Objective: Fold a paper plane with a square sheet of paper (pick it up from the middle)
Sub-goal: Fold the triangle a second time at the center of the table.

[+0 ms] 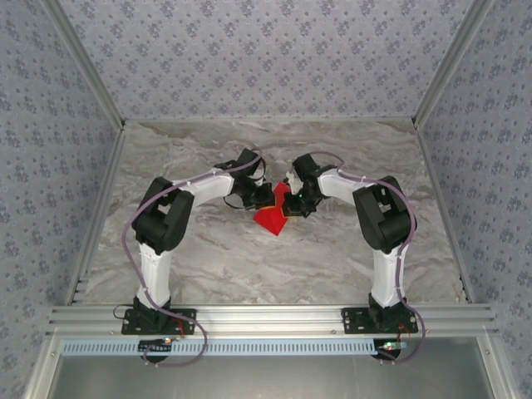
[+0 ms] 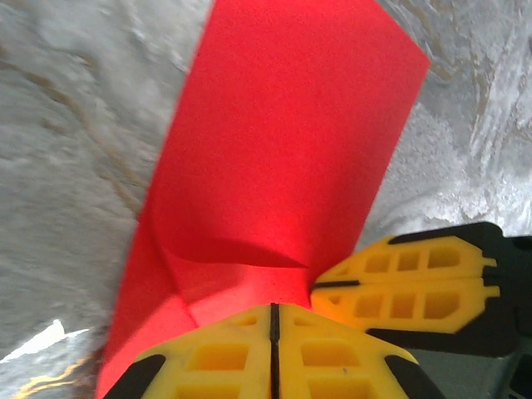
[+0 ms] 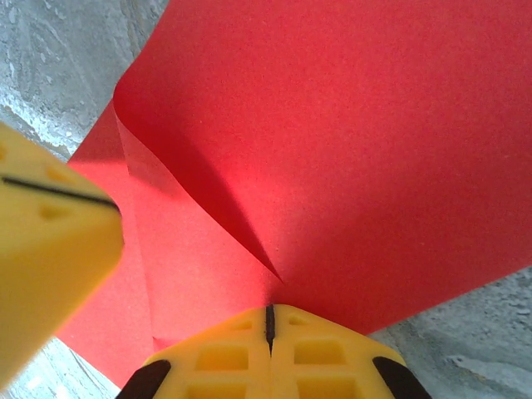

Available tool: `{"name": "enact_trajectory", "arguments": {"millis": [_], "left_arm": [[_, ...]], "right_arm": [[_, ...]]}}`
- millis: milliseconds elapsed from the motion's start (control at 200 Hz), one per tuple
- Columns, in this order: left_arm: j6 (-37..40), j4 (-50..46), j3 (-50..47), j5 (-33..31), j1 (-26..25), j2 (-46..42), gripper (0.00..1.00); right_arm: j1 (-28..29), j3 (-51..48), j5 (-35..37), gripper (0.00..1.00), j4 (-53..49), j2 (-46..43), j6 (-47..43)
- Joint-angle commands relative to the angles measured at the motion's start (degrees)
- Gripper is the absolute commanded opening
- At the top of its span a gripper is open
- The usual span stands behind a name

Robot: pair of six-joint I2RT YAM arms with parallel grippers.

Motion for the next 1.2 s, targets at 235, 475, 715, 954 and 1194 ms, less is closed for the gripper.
{"name": "enact_trajectory", "arguments": {"millis": [235, 475, 715, 954, 1194], "left_arm": [[2.4, -3.2, 4.5, -1.1, 1.5, 5.1, 0.1], [5.4, -6.5, 4.9, -3.2, 5.5, 6.4, 0.11], [6.8, -7.0, 4.1, -1.7, 7.8, 3.0, 0.12], [3.4, -0.5, 1.9, 4.8, 4.8, -1.8, 0.12], [1.8, -0.5, 2.8, 3.7, 1.0, 1.7, 0.09]], "right_arm": [[0.0, -1.7, 7.3, 0.03, -4.4, 4.8, -1.4], [-0.1, -2.3, 8.4, 0.03, -4.1, 5.6, -1.6], [-0.3, -2.6, 8.1, 0.03, -3.6, 5.2, -1.6], [-0.2, -2.3, 6.8, 0.03, -3.3, 5.1, -1.4], [-0.3, -2.5, 6.3, 0.03, -3.2, 5.0, -1.2]]}}
